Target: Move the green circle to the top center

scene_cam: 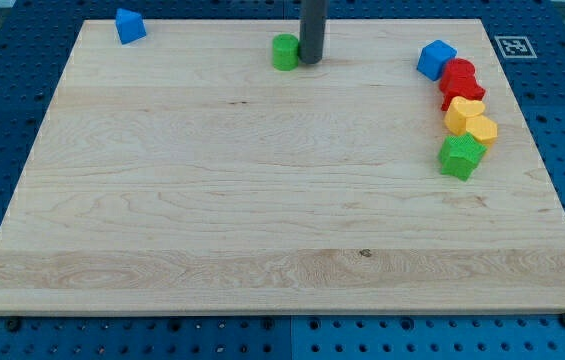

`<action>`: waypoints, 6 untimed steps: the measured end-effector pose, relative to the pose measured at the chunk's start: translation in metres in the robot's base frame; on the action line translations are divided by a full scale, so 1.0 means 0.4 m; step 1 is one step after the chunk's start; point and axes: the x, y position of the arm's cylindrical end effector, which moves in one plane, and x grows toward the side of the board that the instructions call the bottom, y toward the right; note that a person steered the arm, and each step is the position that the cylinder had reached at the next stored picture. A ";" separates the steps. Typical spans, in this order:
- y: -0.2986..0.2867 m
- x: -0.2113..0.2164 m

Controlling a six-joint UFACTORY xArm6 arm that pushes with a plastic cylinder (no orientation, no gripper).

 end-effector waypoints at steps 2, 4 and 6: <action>-0.040 -0.001; -0.104 0.030; -0.170 0.032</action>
